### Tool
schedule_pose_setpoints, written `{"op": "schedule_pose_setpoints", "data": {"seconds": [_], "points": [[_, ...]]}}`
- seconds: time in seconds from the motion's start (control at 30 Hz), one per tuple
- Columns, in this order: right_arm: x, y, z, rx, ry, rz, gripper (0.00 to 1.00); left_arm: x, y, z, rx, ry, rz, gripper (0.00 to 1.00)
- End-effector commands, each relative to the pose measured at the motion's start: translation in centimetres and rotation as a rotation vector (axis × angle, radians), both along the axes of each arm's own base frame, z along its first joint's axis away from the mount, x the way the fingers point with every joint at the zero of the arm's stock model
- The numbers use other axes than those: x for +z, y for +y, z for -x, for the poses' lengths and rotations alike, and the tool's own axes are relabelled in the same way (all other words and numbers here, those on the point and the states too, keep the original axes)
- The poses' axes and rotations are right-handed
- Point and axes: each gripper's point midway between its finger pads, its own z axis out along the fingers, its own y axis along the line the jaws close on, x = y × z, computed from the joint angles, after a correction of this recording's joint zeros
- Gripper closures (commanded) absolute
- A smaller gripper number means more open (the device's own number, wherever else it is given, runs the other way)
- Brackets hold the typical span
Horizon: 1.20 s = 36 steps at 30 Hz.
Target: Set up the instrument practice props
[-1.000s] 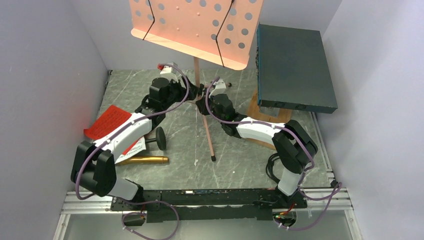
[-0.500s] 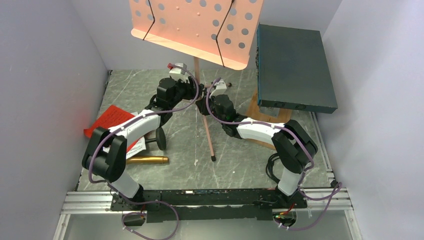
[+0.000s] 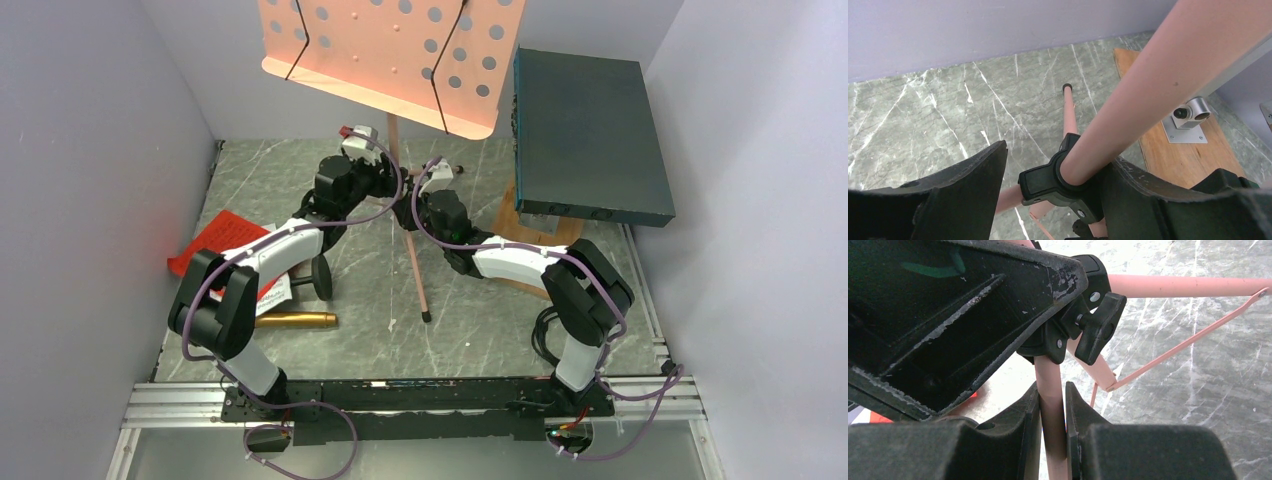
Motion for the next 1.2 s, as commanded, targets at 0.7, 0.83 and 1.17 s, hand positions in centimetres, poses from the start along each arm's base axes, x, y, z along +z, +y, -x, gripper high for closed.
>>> {"op": "schedule_pose_setpoints", "data": {"seconds": [0.7, 0.83, 1.17], "points": [[-7.8, -1.4, 2.9, -0.022, 0.233, 0.108, 0.94, 2.6, -0.7, -1.1, -0.027, -0.072, -0.029, 1.00], [-5.3, -2.1, 3.7, 0.000, 0.199, 0.110, 0.63, 1.0, -1.1, 0.0, -0.094, -0.094, -0.083, 1.00], [2.5, -6.7, 8.6, 0.139, -0.022, 0.076, 0.26, -0.1, -2.5, 3.0, -0.288, -0.143, -0.153, 1.00]]}}
